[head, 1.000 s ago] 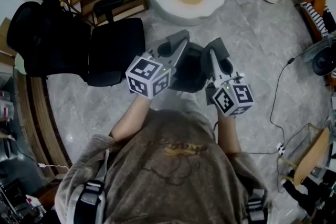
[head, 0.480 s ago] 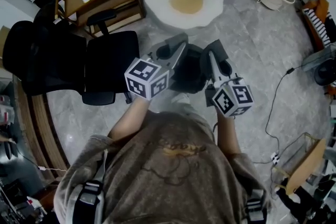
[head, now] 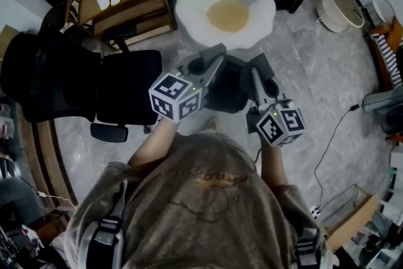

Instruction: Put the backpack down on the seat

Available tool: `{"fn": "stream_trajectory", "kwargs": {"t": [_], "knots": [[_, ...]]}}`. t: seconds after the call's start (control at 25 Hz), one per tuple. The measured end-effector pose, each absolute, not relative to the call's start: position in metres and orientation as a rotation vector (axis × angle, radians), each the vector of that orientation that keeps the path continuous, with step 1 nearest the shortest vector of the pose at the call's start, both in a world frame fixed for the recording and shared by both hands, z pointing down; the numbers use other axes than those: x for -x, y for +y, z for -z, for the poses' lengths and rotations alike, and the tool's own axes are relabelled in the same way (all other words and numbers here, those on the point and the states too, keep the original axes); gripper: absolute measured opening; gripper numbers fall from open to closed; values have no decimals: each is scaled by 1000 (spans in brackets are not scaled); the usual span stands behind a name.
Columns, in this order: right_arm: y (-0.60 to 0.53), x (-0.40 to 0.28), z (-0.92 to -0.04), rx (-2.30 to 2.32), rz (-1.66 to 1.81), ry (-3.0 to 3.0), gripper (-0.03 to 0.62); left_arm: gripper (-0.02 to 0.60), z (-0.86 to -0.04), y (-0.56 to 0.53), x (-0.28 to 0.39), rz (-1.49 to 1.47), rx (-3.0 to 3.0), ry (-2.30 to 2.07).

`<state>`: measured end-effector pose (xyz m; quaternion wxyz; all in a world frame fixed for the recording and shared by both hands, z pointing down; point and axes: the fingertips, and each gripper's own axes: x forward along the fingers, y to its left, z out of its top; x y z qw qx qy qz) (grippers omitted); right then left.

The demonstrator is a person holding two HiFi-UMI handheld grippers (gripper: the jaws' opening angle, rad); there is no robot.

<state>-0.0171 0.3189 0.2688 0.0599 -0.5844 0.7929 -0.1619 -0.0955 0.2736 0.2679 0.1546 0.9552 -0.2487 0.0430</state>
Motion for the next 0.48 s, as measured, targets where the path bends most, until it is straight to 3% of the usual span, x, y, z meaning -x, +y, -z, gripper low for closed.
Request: {"fn": "stream_trajectory", "kwargs": {"t": [0.48], "knots": [[241, -25, -263, 1723, 443, 2444, 31, 28, -261, 197, 58, -98, -2756, -773]]}}
